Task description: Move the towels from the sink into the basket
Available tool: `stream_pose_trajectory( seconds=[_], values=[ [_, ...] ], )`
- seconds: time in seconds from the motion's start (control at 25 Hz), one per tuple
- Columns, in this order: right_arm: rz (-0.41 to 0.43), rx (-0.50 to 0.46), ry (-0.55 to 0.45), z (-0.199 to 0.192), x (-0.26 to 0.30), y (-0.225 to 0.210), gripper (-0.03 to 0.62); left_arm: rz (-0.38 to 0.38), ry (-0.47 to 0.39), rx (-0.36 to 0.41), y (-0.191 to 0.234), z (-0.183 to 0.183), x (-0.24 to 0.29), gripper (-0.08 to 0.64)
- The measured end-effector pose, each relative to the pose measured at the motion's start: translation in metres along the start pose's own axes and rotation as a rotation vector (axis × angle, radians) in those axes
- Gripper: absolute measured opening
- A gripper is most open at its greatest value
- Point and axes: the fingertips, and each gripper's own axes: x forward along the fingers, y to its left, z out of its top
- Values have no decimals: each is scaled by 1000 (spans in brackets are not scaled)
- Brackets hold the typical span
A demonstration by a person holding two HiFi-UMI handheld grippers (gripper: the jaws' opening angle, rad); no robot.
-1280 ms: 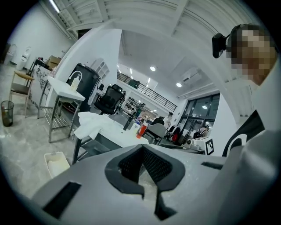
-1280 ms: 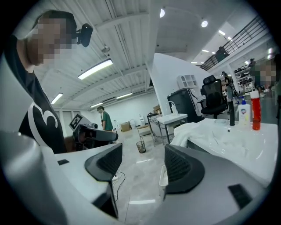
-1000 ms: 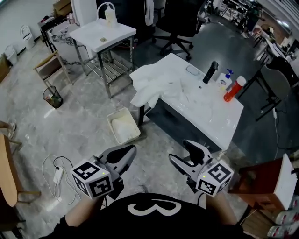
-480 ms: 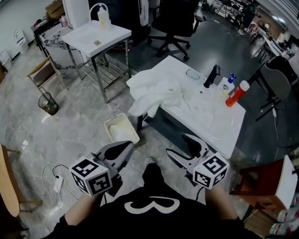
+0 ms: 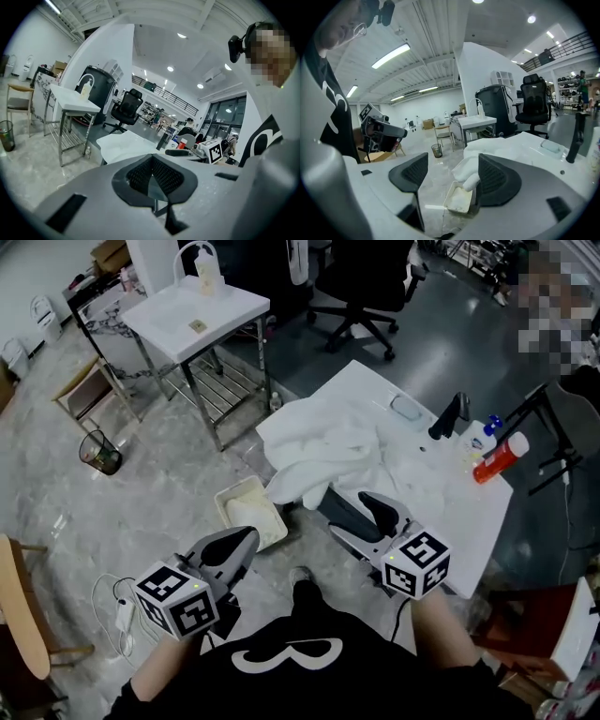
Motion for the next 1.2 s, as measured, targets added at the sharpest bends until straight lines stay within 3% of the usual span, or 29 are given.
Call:
stream_pose_trajectory(
  seconds=[0.48, 0.88, 1.04, 1.2],
  values=[
    [-5, -128, 157, 4, 80, -98, 342, 70, 6, -39, 57, 44, 63, 6],
    [27, -304, 402, -32, 124, -156, 422, 136, 1, -35, 81, 61, 90, 6],
    [43, -294, 444, -40, 137, -170, 430, 152, -13, -40, 91, 64, 90, 6],
    [63, -217, 463, -49, 152, -183, 436, 163, -39, -74, 108, 64, 94, 6]
  ],
)
